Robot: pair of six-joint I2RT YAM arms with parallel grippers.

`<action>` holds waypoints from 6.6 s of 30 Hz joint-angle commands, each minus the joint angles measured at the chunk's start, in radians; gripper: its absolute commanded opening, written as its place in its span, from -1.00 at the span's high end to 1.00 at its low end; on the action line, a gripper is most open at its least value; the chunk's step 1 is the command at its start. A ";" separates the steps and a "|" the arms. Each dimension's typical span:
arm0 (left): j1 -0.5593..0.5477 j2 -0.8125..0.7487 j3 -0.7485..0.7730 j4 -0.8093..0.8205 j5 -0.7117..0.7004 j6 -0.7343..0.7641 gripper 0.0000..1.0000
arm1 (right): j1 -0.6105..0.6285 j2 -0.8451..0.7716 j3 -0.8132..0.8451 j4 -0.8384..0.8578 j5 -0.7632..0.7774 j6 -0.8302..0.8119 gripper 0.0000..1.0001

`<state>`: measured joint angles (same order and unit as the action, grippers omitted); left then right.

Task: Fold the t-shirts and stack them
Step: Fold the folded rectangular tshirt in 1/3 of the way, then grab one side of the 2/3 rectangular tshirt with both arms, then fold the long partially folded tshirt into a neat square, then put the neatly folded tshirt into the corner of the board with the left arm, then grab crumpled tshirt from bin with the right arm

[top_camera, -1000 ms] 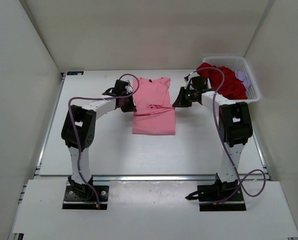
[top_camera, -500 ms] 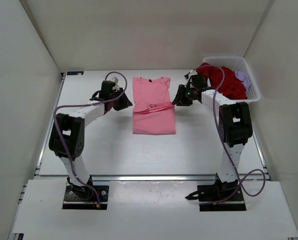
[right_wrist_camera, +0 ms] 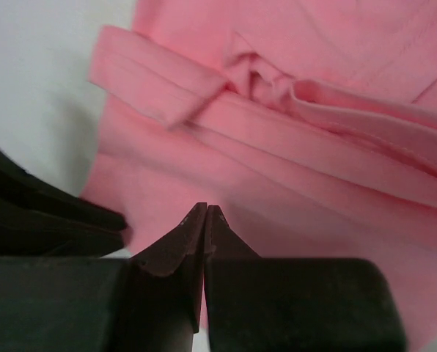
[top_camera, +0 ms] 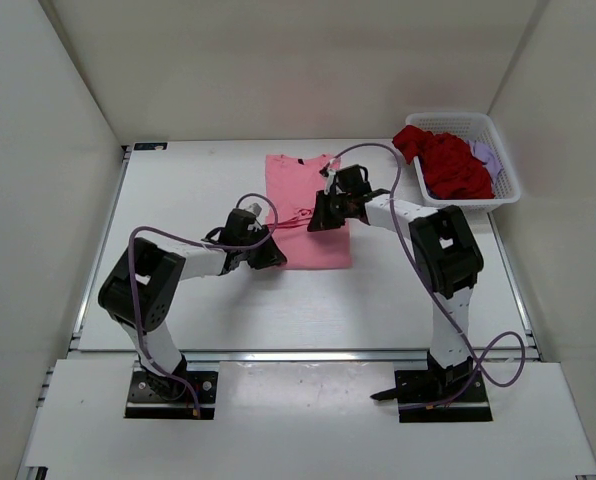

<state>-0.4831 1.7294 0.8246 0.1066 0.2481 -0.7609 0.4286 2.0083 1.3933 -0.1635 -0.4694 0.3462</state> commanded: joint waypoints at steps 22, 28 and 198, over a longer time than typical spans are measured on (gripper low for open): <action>0.043 -0.151 -0.144 0.065 0.088 -0.055 0.30 | -0.083 0.210 0.369 0.113 0.035 0.120 1.00; 0.083 -0.240 -0.153 0.007 0.036 -0.020 0.22 | -0.099 -0.053 -0.011 0.266 0.028 0.175 1.00; -0.081 -0.134 0.476 -0.450 -0.177 0.161 0.91 | -0.485 -0.136 0.244 -0.207 0.265 0.119 1.00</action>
<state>-0.5922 1.6928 1.2984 -0.2806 0.1303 -0.6495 0.0364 1.7782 1.4921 -0.1608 -0.2687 0.5236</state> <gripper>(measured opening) 0.092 0.004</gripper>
